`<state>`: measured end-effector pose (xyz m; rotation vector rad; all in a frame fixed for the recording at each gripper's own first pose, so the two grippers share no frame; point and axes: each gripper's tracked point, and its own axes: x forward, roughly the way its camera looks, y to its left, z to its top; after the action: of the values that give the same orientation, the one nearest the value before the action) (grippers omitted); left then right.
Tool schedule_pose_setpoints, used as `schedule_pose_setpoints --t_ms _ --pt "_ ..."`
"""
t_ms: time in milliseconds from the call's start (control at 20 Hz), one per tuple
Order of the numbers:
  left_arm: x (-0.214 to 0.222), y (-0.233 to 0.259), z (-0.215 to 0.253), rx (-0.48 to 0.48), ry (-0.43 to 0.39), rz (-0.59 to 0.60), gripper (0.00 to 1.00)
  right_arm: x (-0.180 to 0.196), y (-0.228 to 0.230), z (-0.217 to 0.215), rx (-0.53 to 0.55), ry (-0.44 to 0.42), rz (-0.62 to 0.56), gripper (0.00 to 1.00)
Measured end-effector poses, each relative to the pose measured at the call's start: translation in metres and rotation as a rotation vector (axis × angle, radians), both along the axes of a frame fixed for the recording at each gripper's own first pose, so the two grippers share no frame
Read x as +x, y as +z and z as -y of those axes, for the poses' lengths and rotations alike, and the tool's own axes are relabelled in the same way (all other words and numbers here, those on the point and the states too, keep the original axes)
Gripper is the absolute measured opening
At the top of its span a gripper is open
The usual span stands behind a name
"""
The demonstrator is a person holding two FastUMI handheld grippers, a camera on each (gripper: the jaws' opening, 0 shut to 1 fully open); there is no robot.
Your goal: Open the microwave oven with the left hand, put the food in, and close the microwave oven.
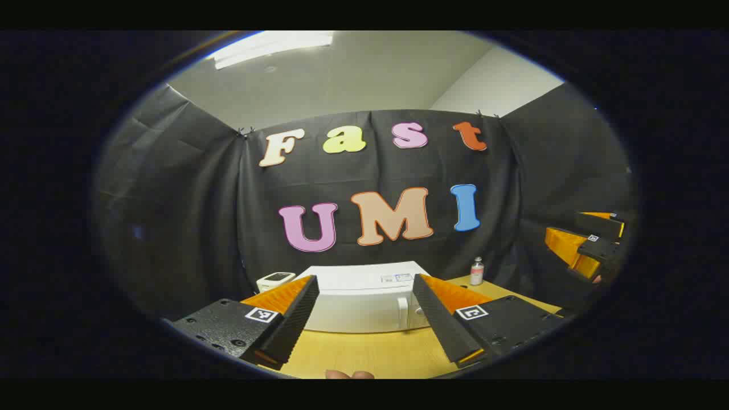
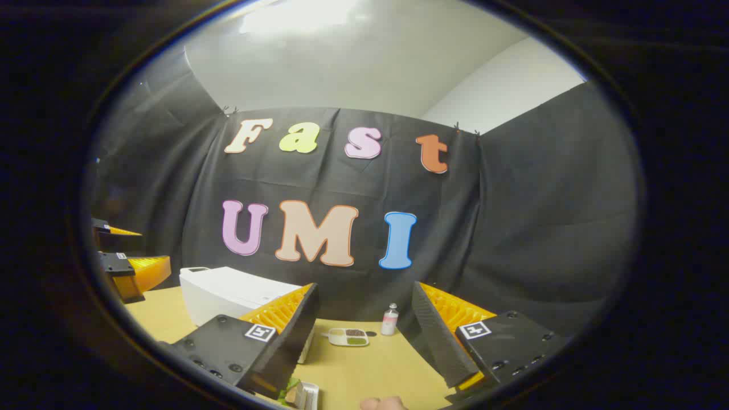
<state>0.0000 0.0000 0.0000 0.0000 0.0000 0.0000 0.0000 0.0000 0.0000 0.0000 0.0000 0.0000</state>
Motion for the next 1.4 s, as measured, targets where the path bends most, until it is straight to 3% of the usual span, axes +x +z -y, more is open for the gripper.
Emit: schedule_pose_setpoints --t_ms 50,250,300,400,500,750,800,850,1400 --pt "-0.001 -0.001 0.002 -0.005 -0.003 0.000 1.00 0.000 0.001 0.001 -0.007 0.001 -0.001 0.96" --pt "-0.002 -0.005 0.001 -0.011 -0.006 -0.026 0.97 -0.002 0.002 -0.001 -0.023 0.017 0.003 1.00" --pt "-0.003 -0.004 0.002 -0.014 -0.009 -0.028 0.97 -0.002 0.002 -0.003 -0.022 0.021 0.004 0.96" --pt "-0.006 -0.007 0.004 -0.022 -0.014 -0.034 0.97 -0.001 0.000 -0.003 -0.025 0.022 -0.004 1.00" --pt "-0.006 -0.009 0.003 -0.017 -0.008 -0.044 0.98 0.001 0.000 -0.004 -0.025 0.028 -0.005 0.96" --pt "-0.004 -0.012 0.010 -0.018 -0.025 -0.055 0.97 0.005 -0.004 -0.006 -0.034 0.040 -0.005 0.96" --pt "-0.003 -0.014 0.010 -0.016 -0.026 -0.060 0.98 0.005 -0.006 -0.007 -0.036 0.043 -0.009 1.00" --pt "-0.002 -0.015 0.010 -0.017 -0.026 -0.062 0.98 0.006 -0.007 -0.006 -0.037 0.044 -0.010 0.96" --pt "0.009 -0.029 0.001 -0.043 0.014 -0.098 0.98 0.014 -0.018 -0.009 -0.040 0.063 -0.035 0.96"
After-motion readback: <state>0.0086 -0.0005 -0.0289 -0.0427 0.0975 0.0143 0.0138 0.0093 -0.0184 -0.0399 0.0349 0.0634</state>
